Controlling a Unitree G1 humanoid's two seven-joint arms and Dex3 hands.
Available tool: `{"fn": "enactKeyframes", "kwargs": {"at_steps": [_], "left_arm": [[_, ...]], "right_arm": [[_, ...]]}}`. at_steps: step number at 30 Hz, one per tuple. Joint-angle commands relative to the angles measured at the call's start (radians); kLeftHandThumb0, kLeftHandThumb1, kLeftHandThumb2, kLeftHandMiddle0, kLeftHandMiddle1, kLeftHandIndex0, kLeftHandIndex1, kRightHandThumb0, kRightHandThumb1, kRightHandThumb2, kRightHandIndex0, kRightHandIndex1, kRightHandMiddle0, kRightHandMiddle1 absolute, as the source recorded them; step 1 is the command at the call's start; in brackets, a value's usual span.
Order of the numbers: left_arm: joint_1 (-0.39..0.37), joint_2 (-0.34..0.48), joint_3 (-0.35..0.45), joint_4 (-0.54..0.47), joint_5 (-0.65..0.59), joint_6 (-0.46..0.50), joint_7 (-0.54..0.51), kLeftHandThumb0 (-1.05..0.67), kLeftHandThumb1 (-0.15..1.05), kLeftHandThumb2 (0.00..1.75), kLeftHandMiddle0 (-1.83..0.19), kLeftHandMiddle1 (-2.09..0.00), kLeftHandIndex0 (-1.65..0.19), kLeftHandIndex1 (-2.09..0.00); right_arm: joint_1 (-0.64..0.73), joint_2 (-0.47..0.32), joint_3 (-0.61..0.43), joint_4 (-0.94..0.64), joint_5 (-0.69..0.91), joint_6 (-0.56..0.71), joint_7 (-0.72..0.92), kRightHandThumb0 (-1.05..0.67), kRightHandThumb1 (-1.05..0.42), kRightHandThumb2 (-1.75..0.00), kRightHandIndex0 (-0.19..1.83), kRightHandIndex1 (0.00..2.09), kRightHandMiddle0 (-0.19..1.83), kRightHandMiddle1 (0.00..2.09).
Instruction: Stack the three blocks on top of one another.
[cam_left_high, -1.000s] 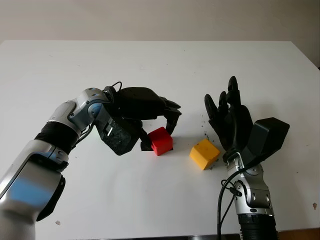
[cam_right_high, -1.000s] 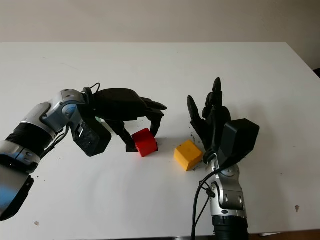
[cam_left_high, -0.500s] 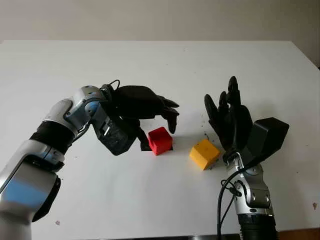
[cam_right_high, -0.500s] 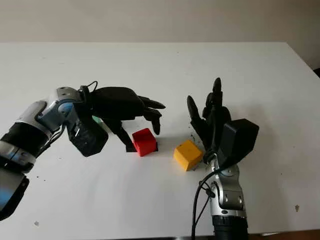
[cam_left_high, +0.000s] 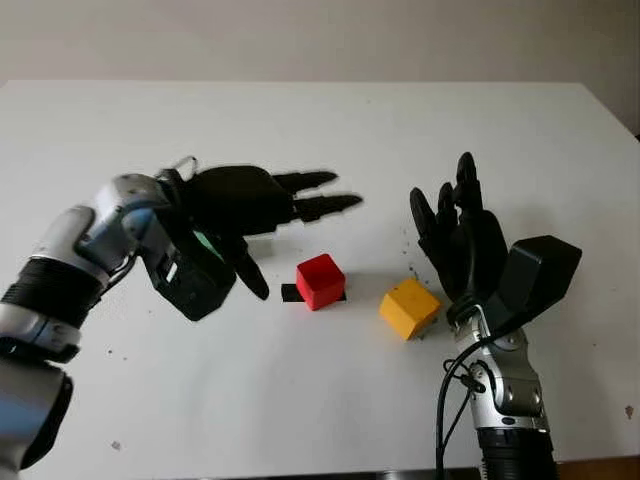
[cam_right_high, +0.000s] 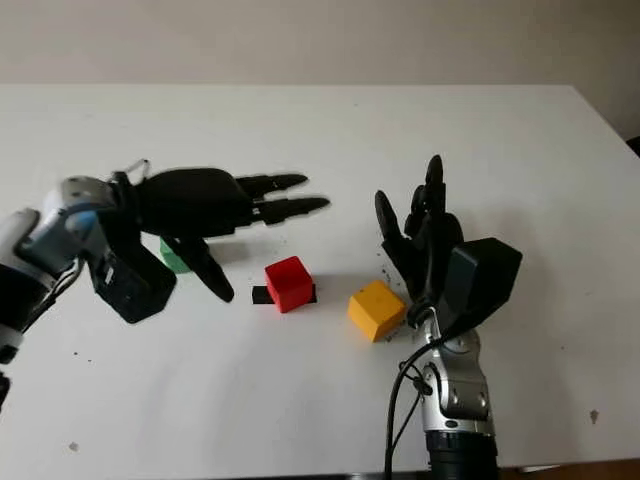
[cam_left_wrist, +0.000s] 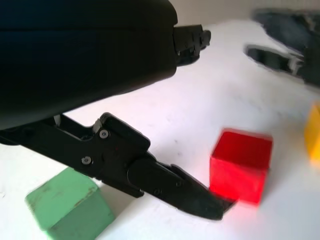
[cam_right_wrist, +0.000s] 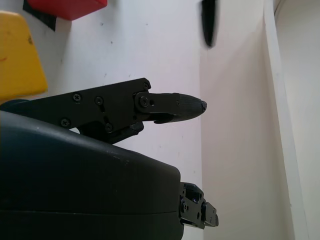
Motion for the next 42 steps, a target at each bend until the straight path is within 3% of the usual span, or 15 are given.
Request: {"fn": "enactKeyframes", "kwargs": {"at_steps": [1,3,5,7,11,16,20,28,32,35,38,42], "left_arm": [[0.046,0.019,0.073,-0.026,-0.096,0.035,-0.012,-0.9,0.92,0.07,0.19,0.0,0.19,0.0],[0.086,0.015,0.141,-0.029,-0.211,0.081,-0.019,-0.95,1.01,0.14,0.19,0.0,0.19,0.0],[0.135,-0.006,0.209,-0.051,-0.344,0.166,-0.038,-0.95,1.04,0.21,0.19,0.0,0.19,0.0],[0.199,-0.041,0.274,-0.088,-0.446,0.246,-0.018,-0.96,1.05,0.39,0.19,0.0,0.19,0.0],[0.343,-0.149,0.375,-0.202,-0.576,0.334,0.087,-0.92,1.05,0.55,0.19,0.0,0.19,0.0],[0.489,-0.327,0.461,-0.355,-0.706,0.435,0.258,-0.82,1.05,0.57,0.19,0.0,0.19,0.0],[0.577,-0.405,0.491,-0.403,-0.717,0.442,0.332,-0.76,1.05,0.65,0.19,0.0,0.19,0.0],[0.68,-0.449,0.51,-0.438,-0.681,0.397,0.361,-0.69,1.05,0.64,0.19,-0.02,0.19,0.0],[0.693,-0.463,0.509,-0.434,-0.678,0.391,0.36,-0.68,1.05,0.66,0.19,-0.01,0.19,0.0],[0.703,-0.468,0.5,-0.444,-0.658,0.402,0.364,-0.67,1.05,0.66,0.19,0.0,0.19,0.0],[0.711,-0.476,0.495,-0.466,-0.642,0.417,0.378,-0.67,1.05,0.66,0.19,0.0,0.19,0.0],[0.705,-0.475,0.499,-0.469,-0.643,0.421,0.374,-0.67,1.05,0.66,0.19,0.0,0.19,0.0]], "right_arm": [[-0.002,-0.017,0.001,-0.028,-0.005,-0.003,0.003,-0.39,-1.05,-0.35,-0.18,0.05,-0.19,0.05],[-0.005,-0.024,0.001,-0.03,-0.011,-0.002,0.002,-0.4,-1.05,-0.35,-0.18,0.06,-0.18,0.05],[-0.009,-0.03,0.0,-0.029,-0.01,-0.004,0.006,-0.4,-1.05,-0.34,-0.17,0.06,-0.18,0.05],[-0.014,-0.037,-0.003,-0.025,-0.009,-0.009,0.014,-0.4,-1.05,-0.34,-0.17,0.06,-0.18,0.05],[-0.028,-0.058,-0.017,-0.037,0.019,0.005,0.049,-0.39,-1.05,-0.34,-0.18,0.05,-0.18,0.05],[-0.063,-0.144,-0.046,-0.066,0.06,0.018,0.133,-0.37,-1.05,-0.32,-0.16,0.06,-0.14,0.07],[-0.096,-0.29,-0.034,-0.094,0.018,0.018,0.242,-0.43,-1.05,-0.25,-0.1,0.09,-0.08,0.09],[-0.131,-0.531,-0.02,-0.188,-0.036,0.035,0.446,-0.48,-0.99,-0.06,0.0,0.12,0.06,0.16],[-0.134,-0.58,-0.026,-0.254,-0.101,-0.003,0.429,-0.42,-0.94,-0.04,0.23,0.22,0.32,0.31],[-0.141,-0.601,-0.011,-0.275,-0.164,-0.032,0.414,-0.39,-0.91,-0.05,0.38,0.22,0.28,0.62],[-0.142,-0.624,0.017,-0.284,-0.261,-0.051,0.396,-0.41,-0.87,-0.05,0.57,0.25,0.43,0.51],[-0.143,-0.639,0.042,-0.283,-0.33,-0.083,0.395,-0.4,-0.84,-0.05,0.8,0.4,0.54,0.54]]}}
